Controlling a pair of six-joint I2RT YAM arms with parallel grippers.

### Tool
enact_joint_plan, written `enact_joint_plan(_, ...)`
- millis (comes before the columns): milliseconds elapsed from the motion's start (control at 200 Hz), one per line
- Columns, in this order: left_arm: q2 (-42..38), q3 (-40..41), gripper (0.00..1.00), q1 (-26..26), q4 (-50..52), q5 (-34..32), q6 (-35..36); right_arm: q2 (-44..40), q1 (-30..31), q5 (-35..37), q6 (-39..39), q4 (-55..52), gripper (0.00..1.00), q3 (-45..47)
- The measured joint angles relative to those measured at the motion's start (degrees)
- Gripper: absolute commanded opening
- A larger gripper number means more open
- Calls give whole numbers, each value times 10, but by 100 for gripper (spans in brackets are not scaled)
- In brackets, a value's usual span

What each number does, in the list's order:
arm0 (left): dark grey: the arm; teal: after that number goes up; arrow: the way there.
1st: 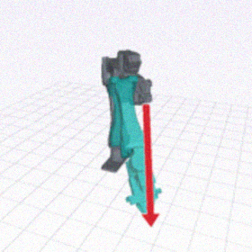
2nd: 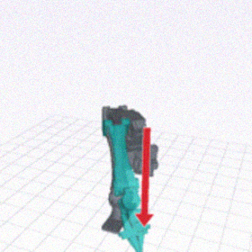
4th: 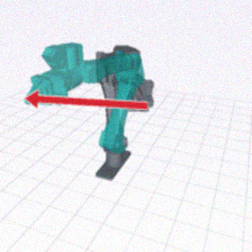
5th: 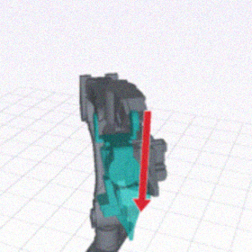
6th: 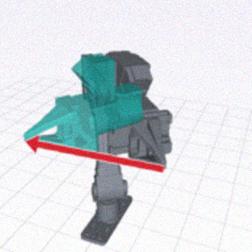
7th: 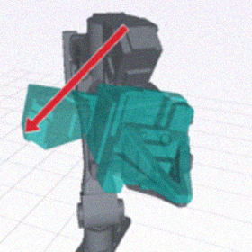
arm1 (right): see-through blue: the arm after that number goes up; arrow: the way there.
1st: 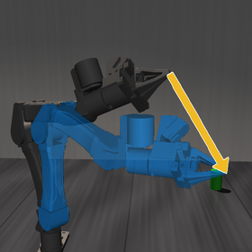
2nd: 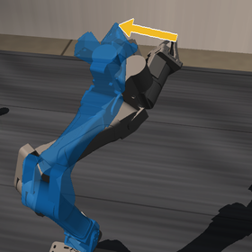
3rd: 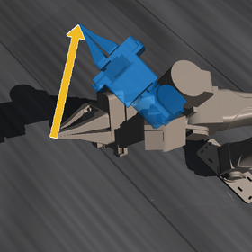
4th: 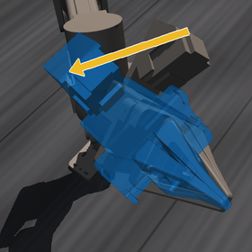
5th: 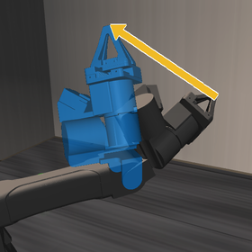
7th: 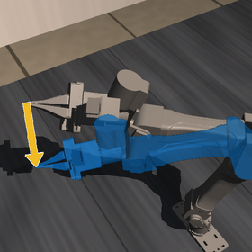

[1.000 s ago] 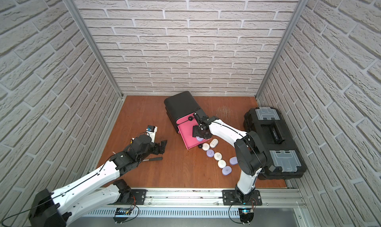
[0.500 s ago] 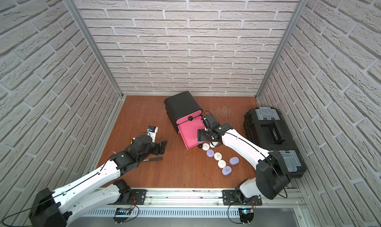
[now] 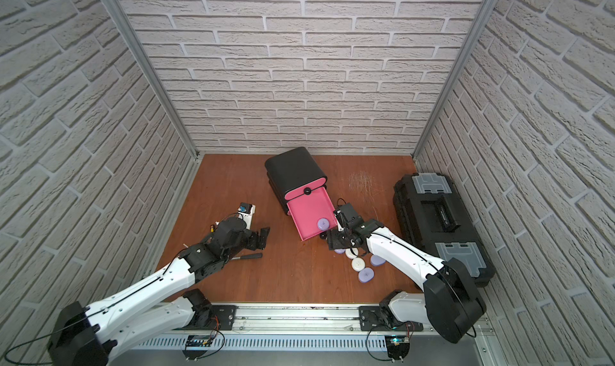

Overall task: Put the bluetooth earphones in the drawer according to color
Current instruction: Pick up the Bluetooth earphone from the center of the board.

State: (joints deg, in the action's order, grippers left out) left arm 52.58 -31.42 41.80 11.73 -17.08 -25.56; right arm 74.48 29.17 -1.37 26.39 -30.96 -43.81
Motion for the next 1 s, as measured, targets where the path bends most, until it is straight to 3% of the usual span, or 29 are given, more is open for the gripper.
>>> enact_joint_plan(1000,-2,0,98,0,1,-5,0,41,8,26,9,59,63,43)
